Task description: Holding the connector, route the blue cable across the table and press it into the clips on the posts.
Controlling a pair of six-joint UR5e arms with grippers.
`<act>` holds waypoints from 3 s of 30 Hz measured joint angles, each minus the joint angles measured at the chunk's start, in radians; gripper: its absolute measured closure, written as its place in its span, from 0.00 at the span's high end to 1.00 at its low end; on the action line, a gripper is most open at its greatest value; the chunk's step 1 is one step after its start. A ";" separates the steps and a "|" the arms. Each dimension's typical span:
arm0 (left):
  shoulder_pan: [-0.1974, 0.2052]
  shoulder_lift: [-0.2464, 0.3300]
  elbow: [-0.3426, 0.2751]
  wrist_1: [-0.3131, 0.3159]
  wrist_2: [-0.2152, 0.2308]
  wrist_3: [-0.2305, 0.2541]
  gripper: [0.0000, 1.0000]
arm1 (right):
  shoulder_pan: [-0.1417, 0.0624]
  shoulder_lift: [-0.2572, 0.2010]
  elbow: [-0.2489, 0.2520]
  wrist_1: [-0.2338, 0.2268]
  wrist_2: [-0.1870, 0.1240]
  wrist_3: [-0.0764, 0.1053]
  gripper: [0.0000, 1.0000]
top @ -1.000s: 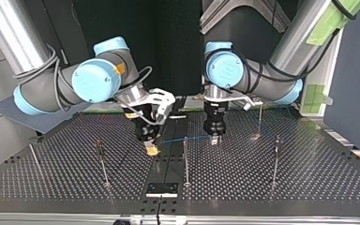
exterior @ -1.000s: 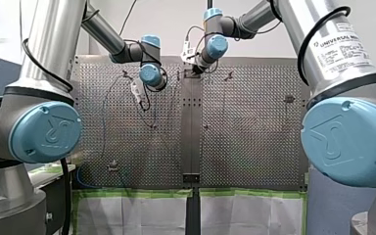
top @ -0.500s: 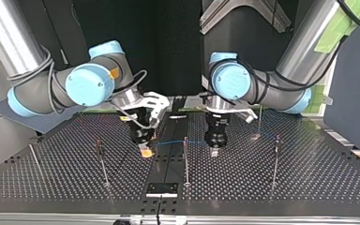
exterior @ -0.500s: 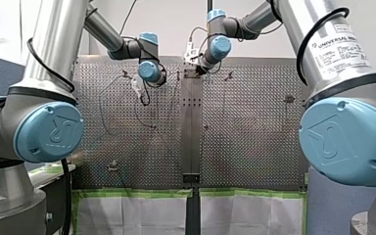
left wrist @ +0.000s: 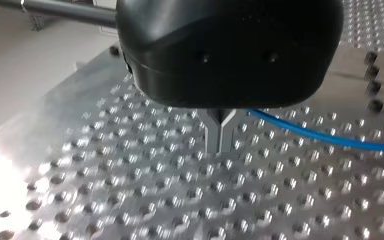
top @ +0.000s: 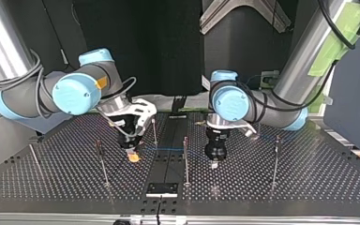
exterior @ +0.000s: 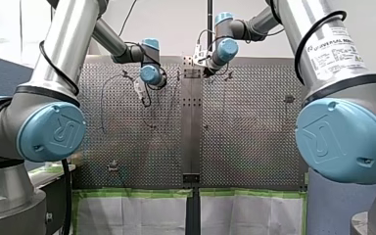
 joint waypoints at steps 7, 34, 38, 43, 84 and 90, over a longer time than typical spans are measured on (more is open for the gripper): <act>0.011 -0.001 0.004 -0.017 0.012 0.001 0.12 | -0.016 0.003 0.000 -0.001 -0.012 0.000 0.00; -0.058 0.128 -0.095 -0.185 0.013 0.039 1.00 | -0.044 -0.015 0.005 0.022 0.023 -0.026 0.00; -0.075 0.165 -0.127 -0.184 0.019 0.033 1.00 | -0.047 -0.031 0.013 0.024 0.032 -0.030 0.00; -0.093 0.214 -0.156 -0.187 0.019 0.030 1.00 | -0.048 -0.038 0.016 0.025 0.034 -0.032 0.00; -0.318 0.098 0.047 -0.224 -0.133 0.091 1.00 | -0.056 -0.041 0.035 0.022 0.035 -0.037 0.00; -0.322 0.037 0.108 -0.224 -0.140 0.089 1.00 | -0.056 -0.041 0.035 0.022 0.033 -0.036 0.00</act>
